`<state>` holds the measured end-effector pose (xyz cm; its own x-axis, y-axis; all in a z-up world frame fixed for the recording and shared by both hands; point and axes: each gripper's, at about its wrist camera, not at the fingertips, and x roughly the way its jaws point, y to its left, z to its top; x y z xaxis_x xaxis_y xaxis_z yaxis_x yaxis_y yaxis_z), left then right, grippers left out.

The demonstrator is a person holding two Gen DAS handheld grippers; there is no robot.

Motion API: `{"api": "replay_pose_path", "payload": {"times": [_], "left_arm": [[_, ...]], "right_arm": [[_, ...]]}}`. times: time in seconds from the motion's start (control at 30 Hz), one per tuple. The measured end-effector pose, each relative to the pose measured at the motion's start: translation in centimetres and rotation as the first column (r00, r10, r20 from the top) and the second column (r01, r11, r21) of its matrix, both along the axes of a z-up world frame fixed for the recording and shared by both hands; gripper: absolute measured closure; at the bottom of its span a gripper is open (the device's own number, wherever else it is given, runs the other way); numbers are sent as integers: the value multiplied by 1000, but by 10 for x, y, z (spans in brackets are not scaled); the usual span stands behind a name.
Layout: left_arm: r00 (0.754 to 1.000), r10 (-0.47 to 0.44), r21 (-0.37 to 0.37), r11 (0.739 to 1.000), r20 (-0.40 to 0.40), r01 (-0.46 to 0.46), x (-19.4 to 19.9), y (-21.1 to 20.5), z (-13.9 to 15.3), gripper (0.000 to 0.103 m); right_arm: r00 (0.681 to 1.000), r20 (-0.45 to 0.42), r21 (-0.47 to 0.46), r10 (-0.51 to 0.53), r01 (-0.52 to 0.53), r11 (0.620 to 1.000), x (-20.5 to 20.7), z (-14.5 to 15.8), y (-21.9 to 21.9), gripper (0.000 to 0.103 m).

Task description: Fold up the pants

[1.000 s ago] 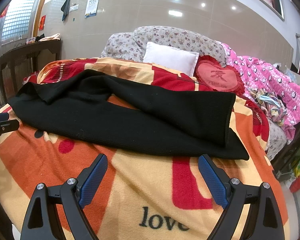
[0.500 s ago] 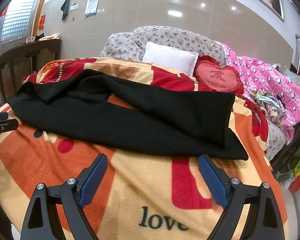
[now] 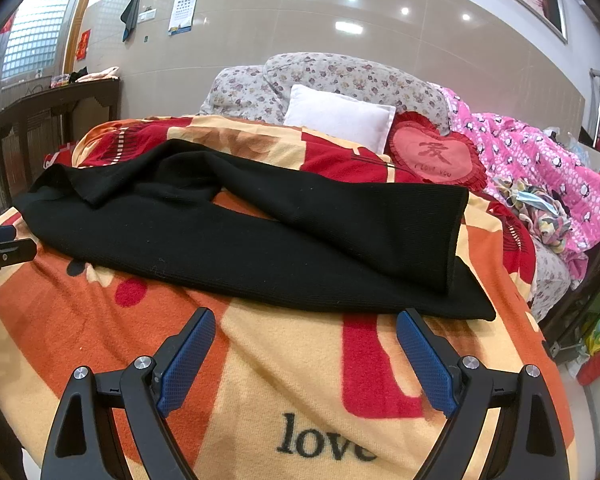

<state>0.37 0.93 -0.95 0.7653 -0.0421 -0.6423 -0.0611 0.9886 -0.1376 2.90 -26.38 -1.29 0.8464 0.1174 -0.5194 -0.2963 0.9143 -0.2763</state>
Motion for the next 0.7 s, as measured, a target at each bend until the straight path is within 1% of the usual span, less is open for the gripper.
{"api": "replay_pose_path", "payload": {"times": [0.7], "left_arm": [[1000,0,-1,1000,-2,0,0,0,0,1]], "right_arm": [[1000,4,-14,-3,3,1000,-3,4,-6,12]]}}
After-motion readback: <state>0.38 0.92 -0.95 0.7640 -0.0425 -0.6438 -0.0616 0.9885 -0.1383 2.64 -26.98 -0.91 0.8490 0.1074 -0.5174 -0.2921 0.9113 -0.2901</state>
